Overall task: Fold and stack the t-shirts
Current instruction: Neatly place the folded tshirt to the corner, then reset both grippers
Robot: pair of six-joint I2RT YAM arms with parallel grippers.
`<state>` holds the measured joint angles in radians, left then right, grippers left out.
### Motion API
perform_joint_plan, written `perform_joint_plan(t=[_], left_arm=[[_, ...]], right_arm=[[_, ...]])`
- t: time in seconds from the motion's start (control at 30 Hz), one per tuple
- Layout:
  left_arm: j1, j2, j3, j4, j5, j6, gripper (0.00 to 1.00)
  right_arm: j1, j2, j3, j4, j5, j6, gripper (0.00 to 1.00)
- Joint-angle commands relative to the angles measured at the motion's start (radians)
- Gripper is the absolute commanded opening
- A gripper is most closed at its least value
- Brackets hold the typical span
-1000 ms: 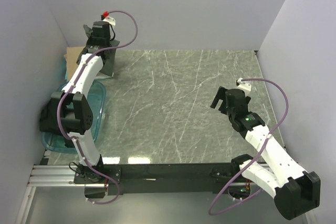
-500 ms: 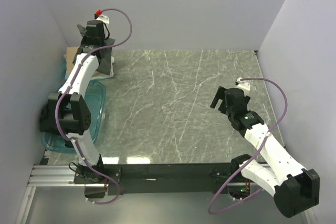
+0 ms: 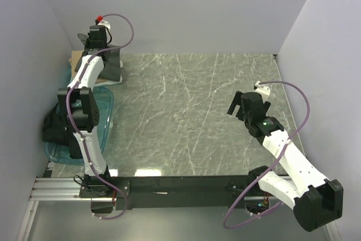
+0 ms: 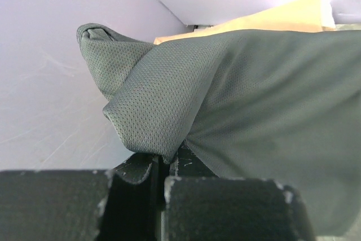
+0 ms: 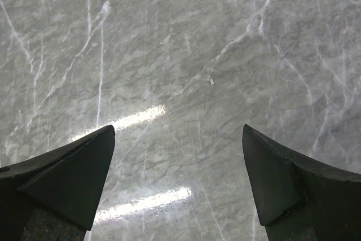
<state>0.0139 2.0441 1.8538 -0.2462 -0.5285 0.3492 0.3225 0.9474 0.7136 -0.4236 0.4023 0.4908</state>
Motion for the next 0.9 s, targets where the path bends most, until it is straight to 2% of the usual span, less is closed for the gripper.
perform_joint_plan(t=[0.0, 0.2, 0.27, 0.3, 0.37, 0.47, 0.63, 0.87], left_arm=[[0.026, 0.019, 0.070, 0.099, -0.018, -0.021, 0.01], [0.052, 0.077, 0.073, 0.154, -0.031, -0.012, 0.01], [0.060, 0.096, 0.074, 0.176, -0.076, -0.010, 0.07], [0.064, 0.108, 0.074, 0.194, -0.085, -0.015, 0.25], [0.075, 0.122, 0.087, 0.202, -0.091, -0.033, 0.48], [0.083, 0.146, 0.125, 0.205, -0.132, -0.052, 0.99], [0.080, 0.137, 0.176, 0.176, -0.156, -0.110, 0.99], [0.038, 0.013, 0.194, 0.004, -0.076, -0.335, 0.99]], right_arm=[[-0.008, 0.011, 0.061, -0.017, 0.049, -0.009, 1.00], [-0.007, 0.028, 0.090, -0.037, 0.061, -0.005, 1.00], [-0.007, 0.036, 0.095, -0.041, 0.067, -0.001, 1.00], [-0.007, 0.037, 0.098, -0.043, 0.072, 0.000, 1.00], [-0.007, 0.048, 0.102, -0.053, 0.087, 0.003, 1.00], [-0.005, 0.057, 0.121, -0.084, 0.102, 0.006, 1.00], [-0.007, 0.028, 0.112, -0.083, 0.107, 0.012, 1.00], [-0.008, -0.035, 0.083, -0.055, 0.073, 0.009, 1.00]])
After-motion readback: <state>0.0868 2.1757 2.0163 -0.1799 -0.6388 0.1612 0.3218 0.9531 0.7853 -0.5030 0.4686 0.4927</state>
